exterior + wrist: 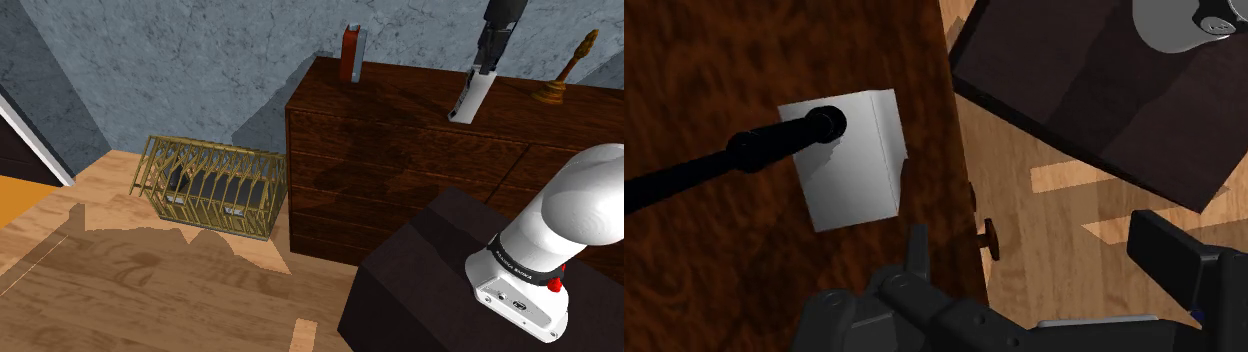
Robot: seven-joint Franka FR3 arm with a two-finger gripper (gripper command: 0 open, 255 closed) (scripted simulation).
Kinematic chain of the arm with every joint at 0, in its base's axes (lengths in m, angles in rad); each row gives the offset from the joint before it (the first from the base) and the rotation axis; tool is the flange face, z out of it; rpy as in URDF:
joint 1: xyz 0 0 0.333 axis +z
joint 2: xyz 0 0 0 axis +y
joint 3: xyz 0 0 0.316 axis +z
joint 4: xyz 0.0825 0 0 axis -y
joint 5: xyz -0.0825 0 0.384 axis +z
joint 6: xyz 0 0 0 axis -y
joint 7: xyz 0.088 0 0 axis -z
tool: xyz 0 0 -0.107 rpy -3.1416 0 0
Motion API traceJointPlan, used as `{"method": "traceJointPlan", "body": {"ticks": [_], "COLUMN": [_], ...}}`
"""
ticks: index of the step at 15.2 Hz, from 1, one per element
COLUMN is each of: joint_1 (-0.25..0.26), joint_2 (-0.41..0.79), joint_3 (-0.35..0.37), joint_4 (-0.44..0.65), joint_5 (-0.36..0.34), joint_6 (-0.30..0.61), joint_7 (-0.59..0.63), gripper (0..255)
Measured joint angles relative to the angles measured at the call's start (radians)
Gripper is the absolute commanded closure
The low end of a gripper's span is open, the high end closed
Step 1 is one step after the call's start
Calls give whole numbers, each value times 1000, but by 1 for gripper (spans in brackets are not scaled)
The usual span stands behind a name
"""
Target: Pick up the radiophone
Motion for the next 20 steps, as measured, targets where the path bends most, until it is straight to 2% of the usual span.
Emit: {"method": "traceJointPlan", "body": {"ticks": [6,14,15,20], "joint_1": [24,23,23,24], "joint_2": [171,189,190,191], "joint_3": [-137,-161,-161,-161], "joint_4": [173,95,91,90], "joint_5": [-6,-11,-11,-11], "joint_6": [14,112,116,121], "joint_7": [-245,-261,-260,-260], "gripper": [0,0,255,255]}}
